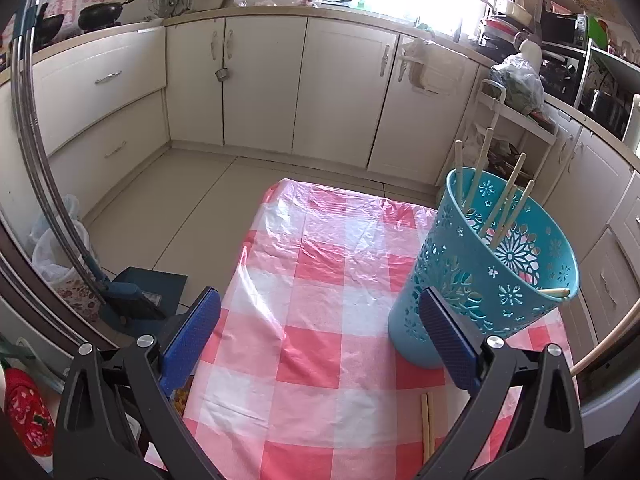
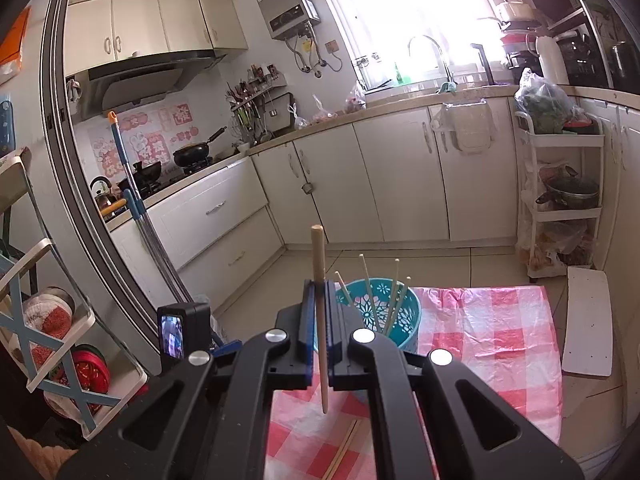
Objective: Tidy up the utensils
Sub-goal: 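Carry a chopstick with the right tool over the basket and release it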
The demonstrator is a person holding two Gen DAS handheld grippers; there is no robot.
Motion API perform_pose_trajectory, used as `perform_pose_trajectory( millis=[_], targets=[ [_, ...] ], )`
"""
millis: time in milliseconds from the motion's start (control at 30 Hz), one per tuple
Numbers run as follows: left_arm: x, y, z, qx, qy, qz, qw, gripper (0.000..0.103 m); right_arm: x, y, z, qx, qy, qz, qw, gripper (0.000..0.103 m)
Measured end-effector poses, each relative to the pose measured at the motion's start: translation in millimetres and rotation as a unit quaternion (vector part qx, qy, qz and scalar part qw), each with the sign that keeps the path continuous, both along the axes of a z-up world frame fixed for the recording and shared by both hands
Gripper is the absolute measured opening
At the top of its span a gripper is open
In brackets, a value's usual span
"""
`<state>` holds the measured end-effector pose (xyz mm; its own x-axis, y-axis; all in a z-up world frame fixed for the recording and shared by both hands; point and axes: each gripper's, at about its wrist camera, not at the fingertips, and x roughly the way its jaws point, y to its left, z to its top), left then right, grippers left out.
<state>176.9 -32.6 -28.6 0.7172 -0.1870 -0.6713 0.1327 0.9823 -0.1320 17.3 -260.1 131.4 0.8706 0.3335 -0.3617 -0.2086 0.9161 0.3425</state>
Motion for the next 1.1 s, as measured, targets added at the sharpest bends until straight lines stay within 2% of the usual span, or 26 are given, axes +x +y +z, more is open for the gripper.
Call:
perform_pose_trajectory(
  millis=[233, 300, 467, 667, 833, 900, 1000, 1100],
  targets=[
    [2.4, 3.2, -0.4, -0.007, 0.006, 0.006, 0.9999, 0.095, 14.8, -4.8, 42.1, -0.027, -0.045, -0.021, 0.998, 0.005],
    [3.0, 3.8, -0.2, -0.007, 0.006, 0.007, 0.9999, 0.095, 22.5, -3.9, 44.1, -0.037, -0.054, -0.032, 0.997, 0.005],
    [4.4, 4.9, -0.6, -0.007, 0.009, 0.008, 0.9999, 0.095, 47.4, 3.4, 20.2, -0.070, -0.049, -0.064, 0.994, 0.005],
    [5.5, 6.4, -1.4, -0.009, 0.013, 0.009, 0.9998, 0.095, 71.6, 2.4, -29.8, -0.079, 0.004, -0.086, 0.993, 0.005],
    [6.2, 5.2, -3.2, -0.007, 0.016, 0.008, 0.9998, 0.095, 79.3, 4.2, -51.6, -0.081, 0.048, -0.080, 0.992, 0.006],
    [5.9, 4.0, -4.4, -0.006, 0.018, 0.007, 0.9998, 0.095, 78.5, 4.0, -53.7, -0.081, 0.058, -0.080, 0.992, 0.013],
    [5.7, 1.9, -6.4, 0.000, 0.020, 0.005, 0.9998, 0.095, 68.9, 3.3, -47.5, -0.077, 0.046, -0.087, 0.992, 0.025],
    [6.2, 1.0, -7.9, 0.001, 0.023, 0.005, 0.9997, 0.095, 52.9, 3.4, -36.2, -0.078, 0.026, -0.094, 0.992, 0.030]
  ],
)
